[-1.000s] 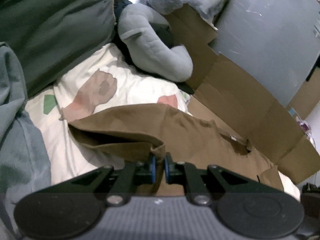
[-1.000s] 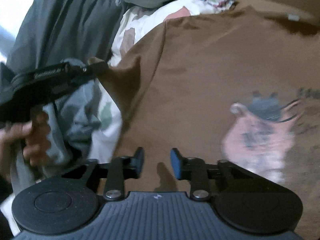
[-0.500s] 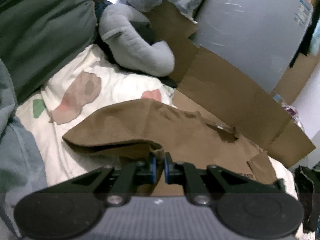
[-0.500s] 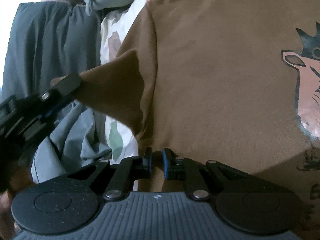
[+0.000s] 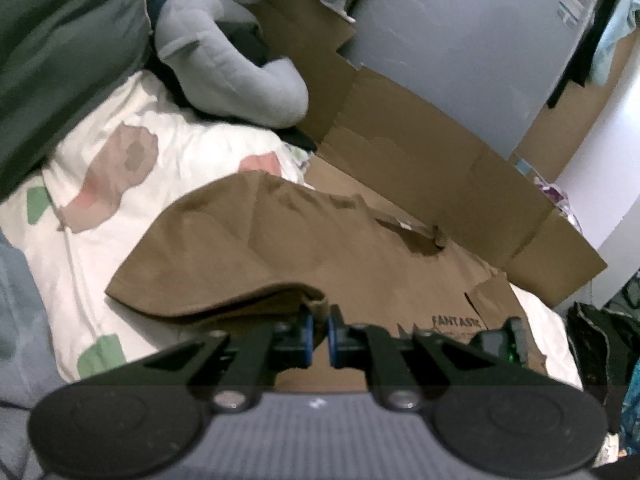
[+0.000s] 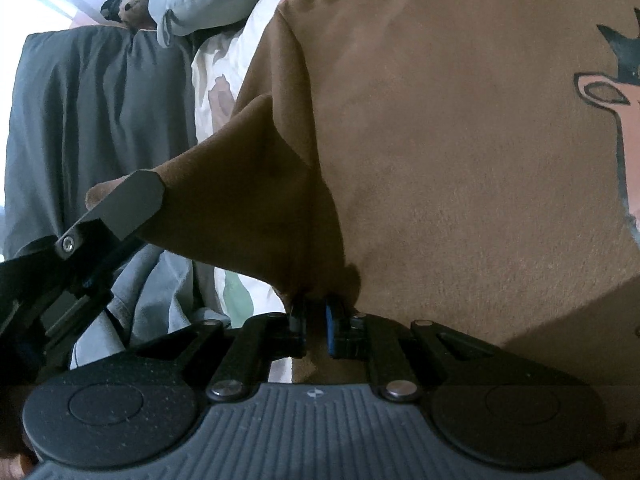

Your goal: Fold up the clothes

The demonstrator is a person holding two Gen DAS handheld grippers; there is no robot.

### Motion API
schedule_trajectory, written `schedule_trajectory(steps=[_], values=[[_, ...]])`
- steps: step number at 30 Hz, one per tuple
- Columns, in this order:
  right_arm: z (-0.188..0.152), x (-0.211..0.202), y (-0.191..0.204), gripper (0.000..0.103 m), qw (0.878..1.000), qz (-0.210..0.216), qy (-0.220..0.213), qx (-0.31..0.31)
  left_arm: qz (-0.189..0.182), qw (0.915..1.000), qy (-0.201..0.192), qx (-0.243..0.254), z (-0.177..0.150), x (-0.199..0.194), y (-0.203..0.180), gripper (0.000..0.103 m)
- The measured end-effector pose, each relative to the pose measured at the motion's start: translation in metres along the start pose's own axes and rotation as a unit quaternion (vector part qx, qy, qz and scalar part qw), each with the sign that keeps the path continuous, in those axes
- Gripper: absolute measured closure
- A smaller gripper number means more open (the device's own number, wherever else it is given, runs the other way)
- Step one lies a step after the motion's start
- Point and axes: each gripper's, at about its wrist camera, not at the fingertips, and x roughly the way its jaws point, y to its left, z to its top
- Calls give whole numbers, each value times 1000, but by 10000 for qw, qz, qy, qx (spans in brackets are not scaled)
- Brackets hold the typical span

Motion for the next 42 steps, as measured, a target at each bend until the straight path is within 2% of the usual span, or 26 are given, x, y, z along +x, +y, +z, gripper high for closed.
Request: schedule_trajectory(steps=[2, 5, 8, 14, 18, 21, 25, 32, 34, 38, 42], values=[[0, 2, 1, 91, 10000, -10, 6, -10, -67, 10000, 69, 19, -3, 4, 0, 96], [0, 5, -5, 90, 9994, 1, -4, 335, -213, 9993, 291, -104, -11, 13, 3, 96], [-3, 3, -9, 91, 9994, 35, -37, 335, -213, 9984, 520, -85, -17, 19, 3, 94], [-13, -18, -14, 90, 9999, 12, 69, 143, -133, 9989, 426, -116, -26, 1, 13, 81], [-14, -41, -18, 85, 9998, -144, -38, 99, 258, 9990, 316, -156, -38, -5, 24, 81], [-9, -58, -21, 68, 9992, -269, -263, 138, 737, 9966, 342, -137, -49, -3, 30, 81], [2, -68, -18, 58, 9983, -406, -417, -16, 1025, 9935, 492, -35, -59, 7, 32, 80], [21, -70, -6, 57, 9952, -718, -382, -551, 1338, 9891, 603, 126, -61, 24, 32, 78], [27, -65, 4, 57, 9903, -988, -312, -929, 1397, 9878, 656, 183, -62, 29, 32, 78], [34, -55, 15, 57, 9840, -1178, -151, -1325, 1462, 9867, 696, 159, -64, 35, 31, 80], [38, -53, 21, 61, 9797, -1302, -191, -1514, 1499, 9857, 709, 287, -66, 39, 27, 80]])
